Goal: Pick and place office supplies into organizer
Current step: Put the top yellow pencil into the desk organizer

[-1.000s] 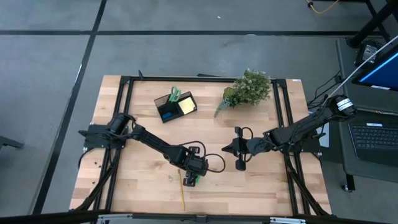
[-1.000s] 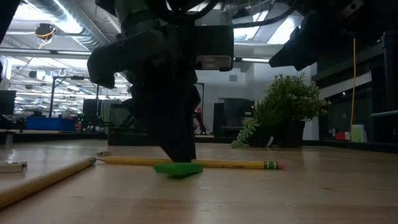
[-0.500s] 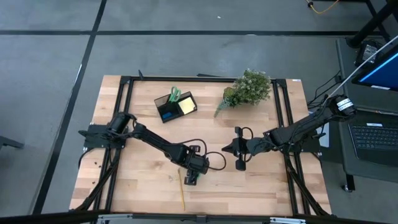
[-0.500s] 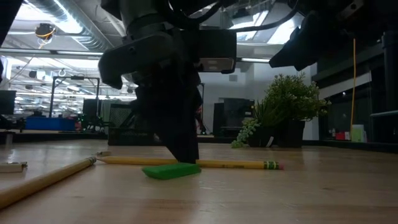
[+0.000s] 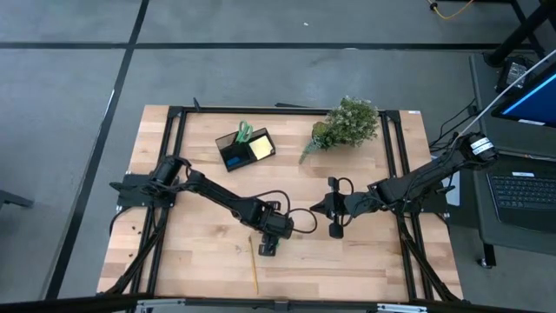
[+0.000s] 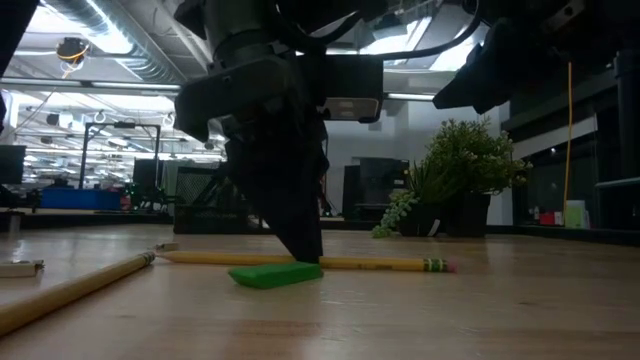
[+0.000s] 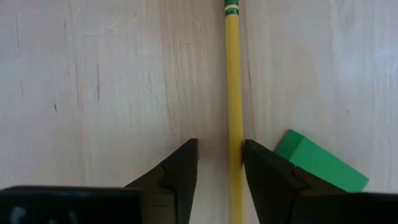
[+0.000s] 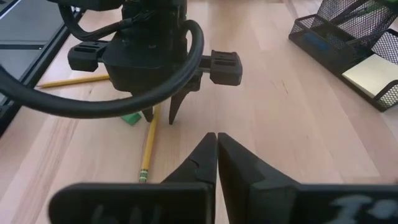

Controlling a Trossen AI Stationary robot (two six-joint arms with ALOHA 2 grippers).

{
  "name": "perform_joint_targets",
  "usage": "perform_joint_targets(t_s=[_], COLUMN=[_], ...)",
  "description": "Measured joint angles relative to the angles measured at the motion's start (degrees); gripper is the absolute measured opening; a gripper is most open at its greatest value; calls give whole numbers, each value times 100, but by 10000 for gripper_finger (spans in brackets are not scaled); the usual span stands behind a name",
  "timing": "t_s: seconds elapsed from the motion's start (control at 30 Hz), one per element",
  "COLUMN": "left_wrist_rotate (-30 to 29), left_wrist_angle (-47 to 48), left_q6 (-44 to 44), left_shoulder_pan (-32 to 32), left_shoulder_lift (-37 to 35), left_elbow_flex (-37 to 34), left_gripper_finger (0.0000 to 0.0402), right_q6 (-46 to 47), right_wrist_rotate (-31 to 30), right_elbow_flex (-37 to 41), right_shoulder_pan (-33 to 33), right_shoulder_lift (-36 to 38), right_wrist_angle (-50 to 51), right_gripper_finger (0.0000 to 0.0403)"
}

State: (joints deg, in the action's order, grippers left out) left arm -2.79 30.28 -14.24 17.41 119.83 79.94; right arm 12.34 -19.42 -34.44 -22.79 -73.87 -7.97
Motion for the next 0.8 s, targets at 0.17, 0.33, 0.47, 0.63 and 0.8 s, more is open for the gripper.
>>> perform_joint_targets(t_s=[0.17, 0.33, 0.47, 0.63, 0.8], left_wrist_rotate=[8, -262, -444, -340, -295], left_wrist_angle=[13, 13, 17, 31, 33], left_q6=[0, 0, -75, -290, -308], left_shoulder_pan=[30, 155, 222, 223, 223], left_shoulder_lift=[0, 0, 0, 0, 0], left_elbow_flex=[-2, -4, -7, -7, -9], left_gripper_finger=[108, 119, 131, 129, 126], right_q6=[0, 0, 0, 70, 72], right_wrist_rotate=[0, 0, 0, 0, 0], right_elbow_flex=[0, 0, 0, 0, 0], right_shoulder_pan=[0, -1, -1, 0, 0], right_shoulder_lift=[0, 0, 0, 0, 0], right_wrist_angle=[4, 8, 9, 10, 11], right_gripper_finger=[17, 17, 16, 16, 16])
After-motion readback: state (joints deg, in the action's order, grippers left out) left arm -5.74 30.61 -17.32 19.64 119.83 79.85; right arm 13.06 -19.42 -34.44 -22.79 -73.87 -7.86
